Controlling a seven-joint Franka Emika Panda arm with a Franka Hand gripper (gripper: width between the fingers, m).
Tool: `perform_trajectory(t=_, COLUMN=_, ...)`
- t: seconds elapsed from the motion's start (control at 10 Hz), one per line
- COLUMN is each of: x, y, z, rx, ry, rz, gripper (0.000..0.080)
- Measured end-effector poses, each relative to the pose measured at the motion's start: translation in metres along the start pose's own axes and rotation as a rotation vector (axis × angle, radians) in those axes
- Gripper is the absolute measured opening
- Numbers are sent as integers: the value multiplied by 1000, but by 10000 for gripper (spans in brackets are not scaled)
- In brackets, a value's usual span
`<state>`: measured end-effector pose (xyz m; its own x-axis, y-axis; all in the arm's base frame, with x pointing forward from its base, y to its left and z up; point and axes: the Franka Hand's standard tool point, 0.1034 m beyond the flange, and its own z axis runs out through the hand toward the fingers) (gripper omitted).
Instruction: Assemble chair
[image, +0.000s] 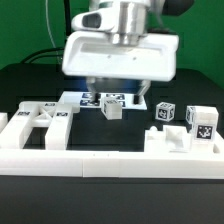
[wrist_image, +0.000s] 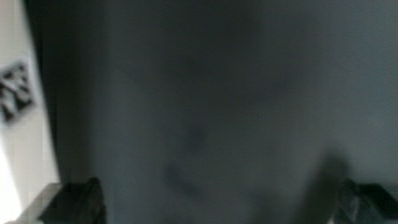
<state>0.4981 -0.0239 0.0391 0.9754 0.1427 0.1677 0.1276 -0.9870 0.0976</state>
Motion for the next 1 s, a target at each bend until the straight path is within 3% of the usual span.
perform_trajectory(t=0.1, x=2, y=-6, z=-1, rx=15, ry=-15, rz=17, gripper=649)
perform_trajectory(t=0.4, x=1, y=-6, z=0, rx=22, ry=-35, rz=2, gripper=649)
perform_trajectory(t=0.7, x=-24, y=-5, z=1, rx=90, ry=-277, rz=-30, gripper=649)
perform_trajectory(t=1.0, x=-31, y=-10, z=-5, rx=134, ry=-468, rz=-28, gripper=649)
